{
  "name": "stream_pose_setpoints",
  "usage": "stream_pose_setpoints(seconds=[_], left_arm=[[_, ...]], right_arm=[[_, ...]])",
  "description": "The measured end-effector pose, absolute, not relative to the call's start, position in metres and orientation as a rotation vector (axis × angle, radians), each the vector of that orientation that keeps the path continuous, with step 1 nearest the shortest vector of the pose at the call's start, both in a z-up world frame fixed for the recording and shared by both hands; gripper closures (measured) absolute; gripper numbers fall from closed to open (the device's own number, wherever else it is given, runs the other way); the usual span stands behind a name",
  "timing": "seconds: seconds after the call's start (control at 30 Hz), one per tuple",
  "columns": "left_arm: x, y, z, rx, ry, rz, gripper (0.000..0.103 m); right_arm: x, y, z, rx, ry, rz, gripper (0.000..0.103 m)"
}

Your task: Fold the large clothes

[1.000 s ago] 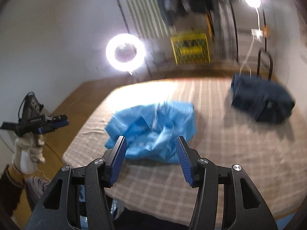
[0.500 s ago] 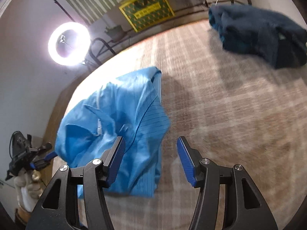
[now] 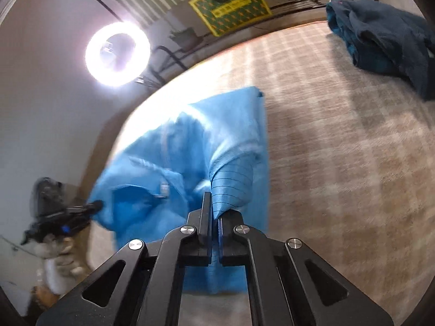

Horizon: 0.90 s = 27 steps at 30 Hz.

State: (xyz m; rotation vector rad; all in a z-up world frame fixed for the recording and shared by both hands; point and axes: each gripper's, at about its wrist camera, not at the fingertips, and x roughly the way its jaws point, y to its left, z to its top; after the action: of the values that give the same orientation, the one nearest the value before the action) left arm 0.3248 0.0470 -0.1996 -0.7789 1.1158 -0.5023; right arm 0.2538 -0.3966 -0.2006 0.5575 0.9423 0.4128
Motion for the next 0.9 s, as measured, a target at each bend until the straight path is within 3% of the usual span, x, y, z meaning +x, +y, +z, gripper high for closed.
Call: stream_pose_setpoints(seconds=[0.1,0.2,0.3,0.63,0.7,0.77,0.8,0.9], left_arm=[[0.319,0.052,-0.205,-0.776,1.138,-0.508,0.102],[0.320,0.053,-0.235,-0.726,1.231,-0.426,0.102],[0.322,0.052,-0.250,-0.681,1.263,-0.381,0.102],[0.321,0.051,-0.236,-0.580,1.219,-0.347,0.102],[0.317,0.050,-0.230,-0.541,1.210,-0.342,0.097],[0.312,0.050,-0.221,-0.484,1.185,-0.313,0.071],[0.310,0.052,-0.216,-0.470,1.164,-0.306,0.068],[0.296,0.051,-0.195,-0.452,1.104,-0.337,0.068]], right_arm=[[0.234,-0.402,-0.200,0.718,0.954,0.524,0.102],[0.225,-0.397,-0.207,0.585,0.984,0.469,0.102],[0.231,-0.410,-0.236,0.648,1.060,0.396,0.102],[0.234,-0.414,-0.236,0.651,1.075,0.450,0.097],[0.231,-0.422,-0.231,0.650,1.059,0.447,0.092],[0.230,-0.425,-0.232,0.641,1.049,0.451,0.081],[0.229,-0.424,-0.234,0.633,1.049,0.451,0.076],[0.221,-0.421,-0.226,0.505,1.013,0.372,0.076]])
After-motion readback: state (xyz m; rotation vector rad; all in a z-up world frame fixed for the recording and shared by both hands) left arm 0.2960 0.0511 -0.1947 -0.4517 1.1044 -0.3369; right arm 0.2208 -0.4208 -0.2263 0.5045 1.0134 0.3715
